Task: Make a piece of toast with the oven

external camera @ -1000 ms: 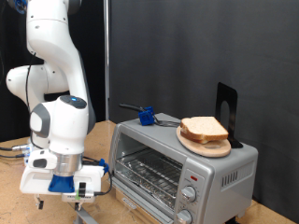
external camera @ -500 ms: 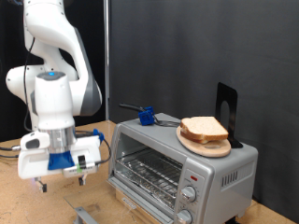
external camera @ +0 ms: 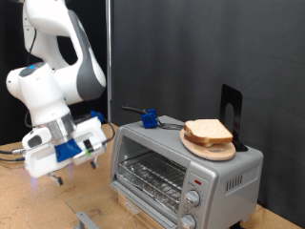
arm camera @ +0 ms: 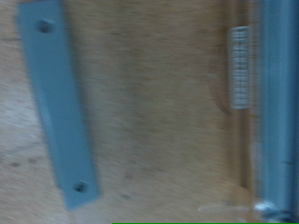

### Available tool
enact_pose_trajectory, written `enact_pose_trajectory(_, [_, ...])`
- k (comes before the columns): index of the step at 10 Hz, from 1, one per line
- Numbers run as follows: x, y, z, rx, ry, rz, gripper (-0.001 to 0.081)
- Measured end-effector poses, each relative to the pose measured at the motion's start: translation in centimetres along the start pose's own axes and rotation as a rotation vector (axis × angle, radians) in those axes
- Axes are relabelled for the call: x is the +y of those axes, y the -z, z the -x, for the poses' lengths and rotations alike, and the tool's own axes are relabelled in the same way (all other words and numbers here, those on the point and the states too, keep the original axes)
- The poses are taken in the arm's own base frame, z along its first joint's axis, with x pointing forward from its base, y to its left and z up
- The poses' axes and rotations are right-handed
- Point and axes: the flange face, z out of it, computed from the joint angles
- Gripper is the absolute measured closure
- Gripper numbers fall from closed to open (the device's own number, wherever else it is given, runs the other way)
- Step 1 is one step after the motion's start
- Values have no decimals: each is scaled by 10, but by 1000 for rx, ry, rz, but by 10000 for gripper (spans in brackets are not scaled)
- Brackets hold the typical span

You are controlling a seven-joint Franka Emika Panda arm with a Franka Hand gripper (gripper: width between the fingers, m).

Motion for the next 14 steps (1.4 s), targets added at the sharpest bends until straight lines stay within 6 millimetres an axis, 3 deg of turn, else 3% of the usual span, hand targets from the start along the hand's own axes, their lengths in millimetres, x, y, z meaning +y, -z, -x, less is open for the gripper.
enact_pose_trajectory(2, [-12, 28, 10, -93, 30, -122, -2])
enact_pose_trajectory(6, [-39, 81, 31, -140, 24, -198, -2])
enact_pose_trajectory(9, [-42, 86, 43, -181, 32, -181, -2])
enact_pose_trajectory(12, [-82, 105, 69, -295, 168, -279, -2])
enact_pose_trajectory(14, [-105, 117, 89, -204, 329, -271, -2])
